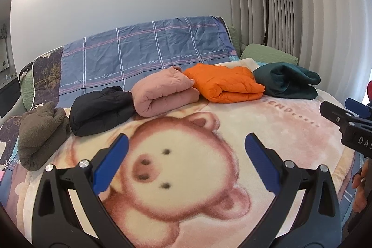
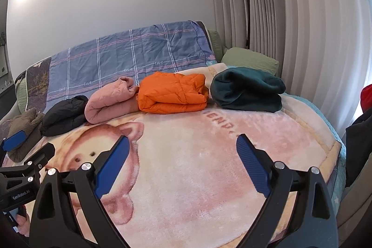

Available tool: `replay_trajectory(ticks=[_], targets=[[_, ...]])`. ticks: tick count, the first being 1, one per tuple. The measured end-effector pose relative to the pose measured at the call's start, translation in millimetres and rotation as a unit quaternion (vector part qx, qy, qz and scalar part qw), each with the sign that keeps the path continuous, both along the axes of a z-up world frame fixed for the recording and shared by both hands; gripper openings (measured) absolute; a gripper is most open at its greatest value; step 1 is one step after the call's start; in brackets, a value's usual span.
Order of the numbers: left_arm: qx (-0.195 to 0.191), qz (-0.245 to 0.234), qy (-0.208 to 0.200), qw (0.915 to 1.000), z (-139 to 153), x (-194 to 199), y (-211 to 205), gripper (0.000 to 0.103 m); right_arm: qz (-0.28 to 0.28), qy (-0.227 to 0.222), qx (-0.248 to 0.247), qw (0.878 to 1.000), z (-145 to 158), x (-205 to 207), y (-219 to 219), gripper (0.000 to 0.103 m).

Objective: Fold large clothes

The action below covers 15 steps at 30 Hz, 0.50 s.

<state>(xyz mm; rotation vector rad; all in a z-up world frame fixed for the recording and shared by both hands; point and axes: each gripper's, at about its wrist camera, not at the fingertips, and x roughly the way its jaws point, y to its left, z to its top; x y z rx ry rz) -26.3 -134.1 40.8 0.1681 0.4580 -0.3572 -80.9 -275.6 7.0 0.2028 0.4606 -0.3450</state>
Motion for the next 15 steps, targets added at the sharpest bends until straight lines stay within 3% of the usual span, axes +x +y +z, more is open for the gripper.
replay_trajectory(ticks=[15], targets=[[0.01, 0.008, 0.009, 0.9999, -6.2, 4.5, 0.9, 0.101, 0.0, 0.005, -0.002, 1.0, -2.8, 2.7, 0.0, 0.093]])
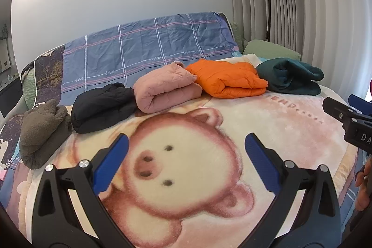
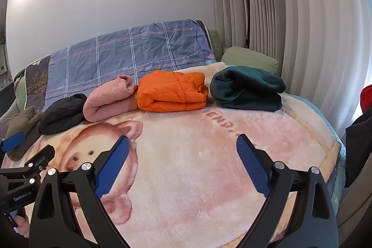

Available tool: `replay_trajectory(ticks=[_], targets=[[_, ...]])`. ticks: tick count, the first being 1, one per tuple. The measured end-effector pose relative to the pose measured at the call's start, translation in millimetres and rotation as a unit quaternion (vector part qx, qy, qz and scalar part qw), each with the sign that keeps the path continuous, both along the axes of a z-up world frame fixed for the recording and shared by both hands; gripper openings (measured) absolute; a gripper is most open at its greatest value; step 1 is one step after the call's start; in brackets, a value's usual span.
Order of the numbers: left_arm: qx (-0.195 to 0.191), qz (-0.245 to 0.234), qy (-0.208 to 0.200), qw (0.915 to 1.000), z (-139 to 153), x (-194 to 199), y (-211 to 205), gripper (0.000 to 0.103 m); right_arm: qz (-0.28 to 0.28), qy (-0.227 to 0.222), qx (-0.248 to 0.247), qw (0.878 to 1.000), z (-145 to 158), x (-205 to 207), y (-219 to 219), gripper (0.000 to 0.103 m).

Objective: Fold large clothes

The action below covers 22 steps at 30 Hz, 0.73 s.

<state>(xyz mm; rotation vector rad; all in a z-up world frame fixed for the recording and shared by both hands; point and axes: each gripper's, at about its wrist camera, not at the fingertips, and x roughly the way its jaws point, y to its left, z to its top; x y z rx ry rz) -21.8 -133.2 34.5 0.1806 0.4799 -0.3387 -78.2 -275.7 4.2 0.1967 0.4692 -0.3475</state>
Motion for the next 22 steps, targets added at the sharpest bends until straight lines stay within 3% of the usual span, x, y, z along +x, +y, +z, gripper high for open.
replay_trajectory(ticks=[22], targets=[[0.02, 0.011, 0.008, 0.9997, -6.4, 3.9, 0.0, 0.101, 0.001, 0.005, 0.003, 1.0, -4.1, 1.6, 0.3, 0.093]])
